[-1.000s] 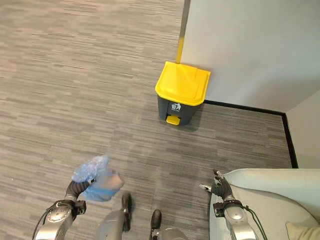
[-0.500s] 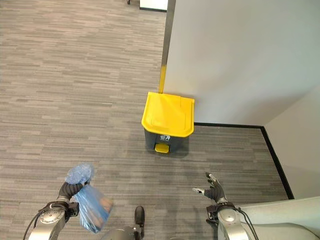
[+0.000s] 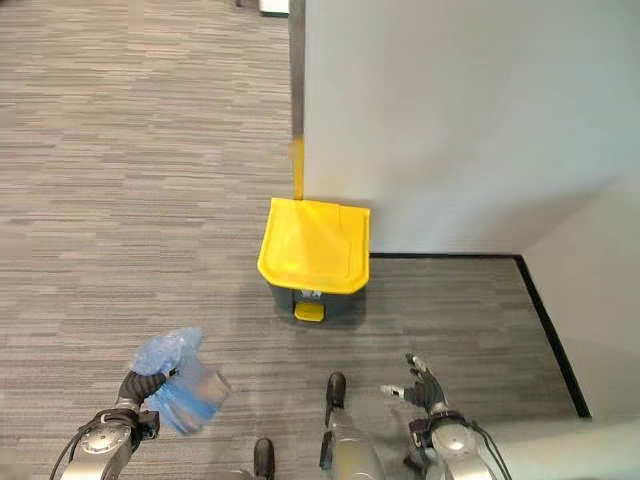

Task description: Gather garbage on tea table into small bin, then transfer packed bag to large trash can.

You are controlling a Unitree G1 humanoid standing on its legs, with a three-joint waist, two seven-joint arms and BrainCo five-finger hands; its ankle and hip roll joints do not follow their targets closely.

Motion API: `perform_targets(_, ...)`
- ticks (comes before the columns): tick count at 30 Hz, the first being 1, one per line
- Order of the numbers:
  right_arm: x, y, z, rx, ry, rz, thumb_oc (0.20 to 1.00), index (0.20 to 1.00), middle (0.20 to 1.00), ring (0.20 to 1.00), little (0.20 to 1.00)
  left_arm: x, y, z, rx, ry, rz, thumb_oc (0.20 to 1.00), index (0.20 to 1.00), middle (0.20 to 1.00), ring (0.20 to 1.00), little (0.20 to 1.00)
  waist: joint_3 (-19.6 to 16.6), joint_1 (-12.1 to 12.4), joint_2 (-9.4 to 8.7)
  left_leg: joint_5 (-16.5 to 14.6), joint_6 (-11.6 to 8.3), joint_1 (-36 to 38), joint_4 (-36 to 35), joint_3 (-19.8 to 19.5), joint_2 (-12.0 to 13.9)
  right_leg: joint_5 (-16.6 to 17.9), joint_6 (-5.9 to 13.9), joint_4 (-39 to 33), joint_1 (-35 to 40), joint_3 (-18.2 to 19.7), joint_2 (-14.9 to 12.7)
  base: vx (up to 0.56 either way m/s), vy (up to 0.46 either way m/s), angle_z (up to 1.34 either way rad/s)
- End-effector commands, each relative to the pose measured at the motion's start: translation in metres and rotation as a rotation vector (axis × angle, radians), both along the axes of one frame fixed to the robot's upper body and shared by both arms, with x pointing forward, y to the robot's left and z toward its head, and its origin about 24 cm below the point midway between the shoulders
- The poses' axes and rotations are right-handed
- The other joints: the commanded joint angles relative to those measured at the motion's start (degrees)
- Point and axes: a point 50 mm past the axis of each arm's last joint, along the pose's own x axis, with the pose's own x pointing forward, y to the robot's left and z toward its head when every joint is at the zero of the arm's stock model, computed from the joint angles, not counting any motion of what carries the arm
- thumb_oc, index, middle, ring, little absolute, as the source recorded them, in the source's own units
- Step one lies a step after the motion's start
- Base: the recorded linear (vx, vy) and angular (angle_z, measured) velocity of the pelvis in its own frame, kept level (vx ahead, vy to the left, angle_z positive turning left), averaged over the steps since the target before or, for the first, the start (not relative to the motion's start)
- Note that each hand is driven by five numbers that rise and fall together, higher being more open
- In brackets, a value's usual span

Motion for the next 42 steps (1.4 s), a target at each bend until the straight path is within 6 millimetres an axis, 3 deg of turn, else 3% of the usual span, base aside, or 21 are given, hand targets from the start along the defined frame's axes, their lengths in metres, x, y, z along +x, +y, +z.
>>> perform_targets(1, 0.018, -0.015, 0.022, -0.035, -0.119, -0.023, 1.000, 1.000, 1.000, 1.000, 1.000, 0.008, 0.007, 0.018, 0.019, -0.101, -0.016, 0.200, 0.200, 0.200, 0.200, 0.200, -1.33, -0.36, -1.11, -6.25, -2.02, -2.83, 13.15, 4.06, -0.71, -5.99, 1.11, 2.01, 3.91, -2.41, -0.58, 0.12, -0.060, 0.36)
perform_targets(2, 0.020, -0.016, 0.023, -0.039, -0.122, -0.023, 1.000, 1.000, 1.000, 1.000, 1.000, 0.008, 0.005, 0.016, 0.007, -0.096, -0.012, 0.200, 0.200, 0.200, 0.200, 0.200, -1.45, -0.21, -1.00, -4.70, -2.27, -4.52, 14.65, 4.83, 0.53, -7.03, 0.63, 1.32, 5.68, -2.83, -0.37, 0.12, -0.035, 0.26)
perform_targets(6, 0.020, -0.020, 0.025, -0.051, -0.126, -0.031, 1.000, 1.000, 1.000, 1.000, 1.000, 0.009, 0.005, 0.016, 0.008, -0.097, -0.010, 0.200, 0.200, 0.200, 0.200, 0.200, -1.60, 0.01, -1.45, -3.31, -2.54, -6.54, 10.97, 5.61, 2.63, -8.35, 0.60, 0.95, 7.25, -2.92, -0.89, 0.13, 0.040, -0.05)
perform_targets(9, 0.015, -0.024, 0.022, -0.061, -0.109, -0.049, 1.000, 1.000, 1.000, 1.000, 1.000, 0.009, 0.006, 0.017, 0.015, -0.098, -0.002, 0.200, 0.200, 0.200, 0.200, 0.200, -1.20, 0.47, -1.41, 1.94, -4.26, -8.72, 6.73, 4.88, 6.09, -9.36, 0.74, 0.89, 8.99, -2.74, -1.54, 0.09, 0.096, -0.12)
perform_targets(14, 0.009, -0.028, 0.017, -0.076, -0.080, -0.060, 1.000, 1.000, 1.000, 1.000, 1.000, 0.008, 0.003, 0.015, -0.002, -0.096, 0.001, 0.200, 0.200, 0.200, 0.200, 0.200, -1.44, 0.84, -0.34, 5.54, -5.63, -9.04, 2.31, 3.82, 8.54, -10.52, 1.03, 1.00, 10.82, -2.49, -2.16, 0.10, 0.189, -0.14)
perform_targets(17, 0.008, -0.027, 0.016, -0.075, -0.076, -0.059, 1.000, 1.000, 1.000, 1.000, 1.000, 0.007, 0.002, 0.014, 0.001, -0.090, -0.004, 0.200, 0.200, 0.200, 0.200, 0.200, -1.91, 0.78, 0.08, 4.89, -5.53, -8.04, 1.77, 3.74, 7.95, -10.42, 1.50, 0.90, 11.51, -2.19, -2.74, 0.10, 0.214, 0.04)
perform_targets(19, 0.009, -0.021, 0.012, -0.063, -0.057, -0.054, 1.000, 1.000, 1.000, 1.000, 1.000, 0.005, 0.008, 0.016, 0.021, -0.087, -0.005, 0.200, 0.200, 0.200, 0.200, 0.200, -2.19, 1.20, -0.56, 2.00, -3.45, -7.44, 3.97, 3.67, 4.87, -9.20, 2.89, 2.20, 11.47, 0.63, -5.35, 0.18, 0.489, -0.14)
perform_targets(22, 0.011, -0.018, 0.012, -0.062, -0.056, -0.049, 1.000, 1.000, 1.000, 1.000, 1.000, 0.006, 0.010, 0.018, 0.031, -0.090, 0.000, 0.200, 0.200, 0.200, 0.200, 0.200, -2.08, 1.53, -0.88, 1.23, -2.69, -7.29, 4.27, 3.98, 4.00, -8.90, 3.44, 3.20, 10.81, 1.33, -6.14, 0.05, 0.256, -0.17)
perform_targets(25, 0.018, -0.007, 0.011, -0.034, -0.064, -0.030, 1.000, 1.000, 1.000, 1.000, 1.000, 0.012, 0.021, 0.027, 0.069, -0.120, 0.021, 0.200, 0.200, 0.200, 0.200, 0.200, -0.93, 2.26, -1.03, -0.11, -0.45, -6.92, 4.83, 5.72, 2.49, -8.13, 4.40, 9.62, 6.72, 2.38, -7.36, -0.01, 0.277, -0.37)
perform_targets(27, 0.018, -0.003, 0.009, -0.025, -0.055, -0.016, 1.000, 1.000, 1.000, 1.000, 1.000, 0.013, 0.021, 0.028, 0.073, -0.123, 0.019, 0.200, 0.200, 0.200, 0.200, 0.200, -0.52, 2.01, -0.94, 0.05, 0.15, -5.82, 4.13, 6.02, 1.68, -9.03, 3.77, 13.04, 5.03, 2.99, -5.01, 0.03, 0.220, -0.59)
perform_targets(28, 0.018, -0.005, 0.009, -0.029, -0.052, -0.018, 1.000, 1.000, 1.000, 1.000, 1.000, 0.012, 0.023, 0.027, 0.071, -0.118, 0.028, 0.200, 0.200, 0.200, 0.200, 0.200, -0.82, 1.93, -0.97, 0.13, 0.76, -4.85, 2.93, 6.23, 0.36, -9.66, 3.26, 12.45, 4.86, 2.81, -2.51, 0.09, 0.200, -0.46)
perform_targets(30, 0.017, -0.005, 0.008, -0.033, -0.049, -0.015, 1.000, 1.000, 1.000, 1.000, 1.000, 0.009, 0.024, 0.024, 0.065, -0.106, 0.045, 0.200, 0.200, 0.200, 0.200, 0.200, -0.82, 2.07, -0.78, 0.06, 0.99, -3.28, 1.36, 6.69, -0.87, -10.62, 1.70, 10.71, 4.43, -0.35, 0.13, 0.10, 0.118, -0.21)
perform_targets(31, 0.018, -0.006, 0.008, -0.029, -0.055, -0.024, 1.000, 1.000, 1.000, 1.000, 1.000, 0.008, 0.024, 0.024, 0.061, -0.110, 0.045, 0.200, 0.200, 0.200, 0.200, 0.200, -0.77, 1.92, -0.68, -0.12, 0.94, -3.33, 1.74, 6.43, -0.84, -10.78, 1.77, 10.15, 4.21, -0.57, 0.04, 0.12, 0.034, 0.02)
perform_targets(32, 0.016, -0.008, 0.009, -0.035, -0.056, -0.029, 1.000, 1.000, 1.000, 1.000, 1.000, 0.008, 0.021, 0.023, 0.052, -0.108, 0.039, 0.200, 0.200, 0.200, 0.200, 0.200, -0.61, 1.44, -0.86, -0.47, 0.89, -3.08, 2.22, 5.64, -1.48, -10.89, 1.48, 8.88, 5.17, 2.14, 1.48, 0.08, 0.003, 0.08)
perform_targets(42, 0.012, -0.015, 0.008, -0.047, -0.045, -0.054, 1.000, 1.000, 1.000, 1.000, 1.000, 0.003, 0.018, 0.018, 0.046, -0.081, 0.025, 0.200, 0.200, 0.200, 0.200, 0.200, -3.00, 1.49, -1.81, -2.07, 0.95, -2.72, 3.04, 6.12, -2.01, -8.35, 1.93, 1.13, 10.07, 1.52, 0.57, 0.08, 0.001, 0.16)
